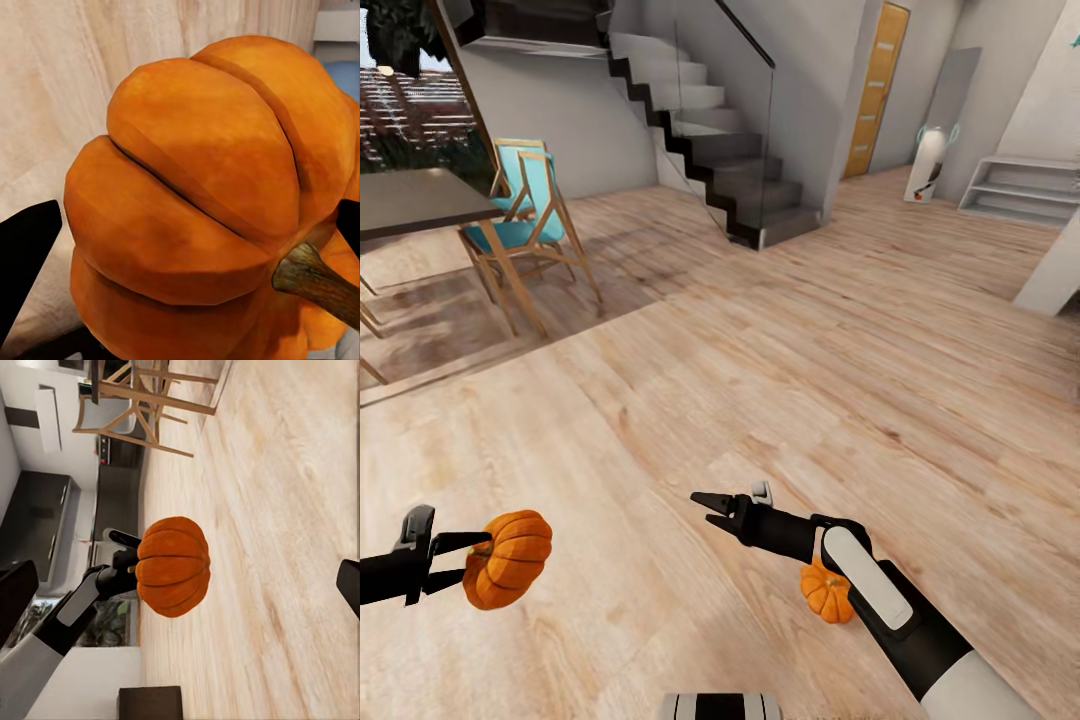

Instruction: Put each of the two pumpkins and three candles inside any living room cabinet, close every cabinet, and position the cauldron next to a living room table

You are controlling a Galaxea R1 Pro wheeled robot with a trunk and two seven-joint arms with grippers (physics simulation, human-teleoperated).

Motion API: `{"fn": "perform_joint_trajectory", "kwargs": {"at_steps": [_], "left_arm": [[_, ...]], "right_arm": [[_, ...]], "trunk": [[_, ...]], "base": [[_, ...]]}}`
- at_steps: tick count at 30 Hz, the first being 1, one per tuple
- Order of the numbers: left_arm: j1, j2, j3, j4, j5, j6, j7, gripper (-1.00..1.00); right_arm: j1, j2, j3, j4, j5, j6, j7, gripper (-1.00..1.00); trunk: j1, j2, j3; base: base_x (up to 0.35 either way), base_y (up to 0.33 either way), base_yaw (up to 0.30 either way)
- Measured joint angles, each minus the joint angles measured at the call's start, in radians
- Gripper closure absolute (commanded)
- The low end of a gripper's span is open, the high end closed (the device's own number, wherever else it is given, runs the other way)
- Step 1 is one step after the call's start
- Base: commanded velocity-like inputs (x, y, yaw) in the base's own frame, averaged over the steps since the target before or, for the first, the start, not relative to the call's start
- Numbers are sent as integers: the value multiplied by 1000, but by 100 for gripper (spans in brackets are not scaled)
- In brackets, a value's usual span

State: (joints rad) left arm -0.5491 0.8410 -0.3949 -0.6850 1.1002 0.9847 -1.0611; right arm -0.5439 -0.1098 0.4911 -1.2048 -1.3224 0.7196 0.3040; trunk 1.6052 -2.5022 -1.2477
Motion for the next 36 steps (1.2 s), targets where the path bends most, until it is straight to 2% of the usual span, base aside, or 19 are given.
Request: {"fn": "perform_joint_trajectory", "kwargs": {"at_steps": [6,26,36], "left_arm": [[0,-1,0,0,-2,-1,0,100],[0,-2,-1,0,-6,-6,1,100],[0,-2,0,0,2,-1,1,100]], "right_arm": [[0,0,0,0,0,0,0,-100],[0,0,0,0,0,-1,2,-100],[0,0,0,0,0,-1,2,-100]], "trunk": [[0,0,-8],[-1,0,-28],[0,0,-34]], "base": [[171,-13,-174],[308,-58,-220],[32,139,-256]]}}
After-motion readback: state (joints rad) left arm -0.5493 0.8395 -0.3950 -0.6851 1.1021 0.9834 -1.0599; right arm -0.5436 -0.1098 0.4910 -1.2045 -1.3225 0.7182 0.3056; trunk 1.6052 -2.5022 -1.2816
